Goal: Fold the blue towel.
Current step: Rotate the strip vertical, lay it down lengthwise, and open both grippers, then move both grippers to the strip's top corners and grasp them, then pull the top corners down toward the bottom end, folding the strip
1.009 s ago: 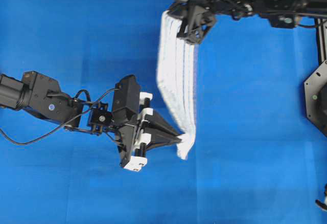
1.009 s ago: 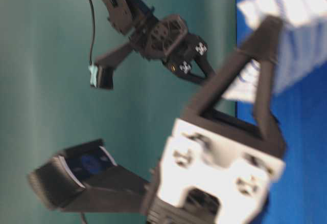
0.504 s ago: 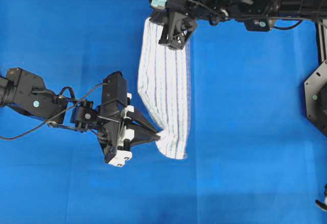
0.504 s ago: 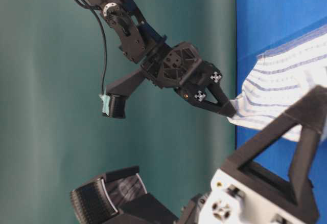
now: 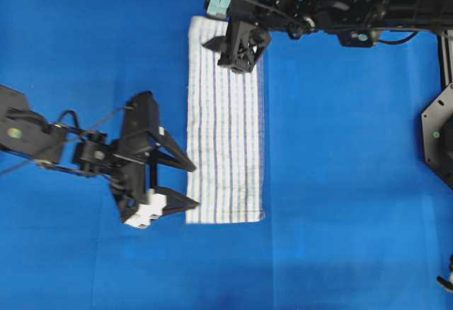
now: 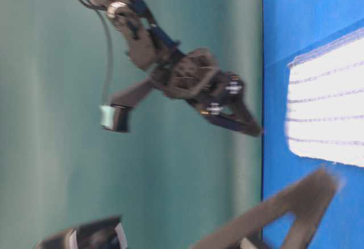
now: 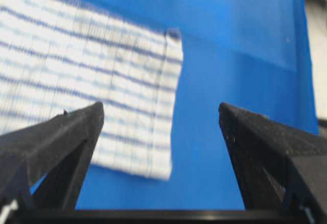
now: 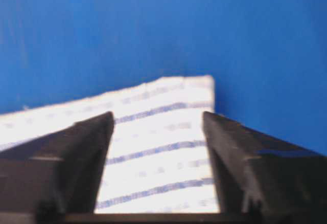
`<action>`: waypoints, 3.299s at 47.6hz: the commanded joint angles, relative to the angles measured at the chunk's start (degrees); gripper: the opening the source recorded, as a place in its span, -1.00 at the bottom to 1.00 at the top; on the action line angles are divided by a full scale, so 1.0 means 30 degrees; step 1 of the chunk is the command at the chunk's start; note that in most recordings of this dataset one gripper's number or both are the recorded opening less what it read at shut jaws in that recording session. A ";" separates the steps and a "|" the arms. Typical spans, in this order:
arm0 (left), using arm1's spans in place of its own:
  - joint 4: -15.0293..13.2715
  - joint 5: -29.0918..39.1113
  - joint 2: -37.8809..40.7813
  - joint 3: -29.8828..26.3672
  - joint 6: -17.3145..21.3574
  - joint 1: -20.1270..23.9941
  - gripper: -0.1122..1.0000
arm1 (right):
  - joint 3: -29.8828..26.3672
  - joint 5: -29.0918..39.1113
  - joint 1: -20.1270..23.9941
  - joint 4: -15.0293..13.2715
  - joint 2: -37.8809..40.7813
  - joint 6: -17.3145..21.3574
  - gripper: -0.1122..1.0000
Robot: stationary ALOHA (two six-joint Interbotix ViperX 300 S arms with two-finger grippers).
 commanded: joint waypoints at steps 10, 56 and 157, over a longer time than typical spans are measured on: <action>0.0322 0.0850 -0.3252 0.1230 0.0615 0.1084 0.79 | 0.1260 0.0557 -0.0029 -0.0527 -0.3574 0.0000 0.87; 0.0352 0.0674 -0.1377 -0.0703 0.8408 0.8789 0.77 | 0.7207 -0.1934 -0.0234 -0.0439 -0.7939 0.0146 0.87; 0.0352 -0.2109 0.5508 -0.2607 1.1602 1.2305 -0.73 | 0.5215 -0.4072 -0.1523 -0.0352 -0.1201 0.0029 -0.20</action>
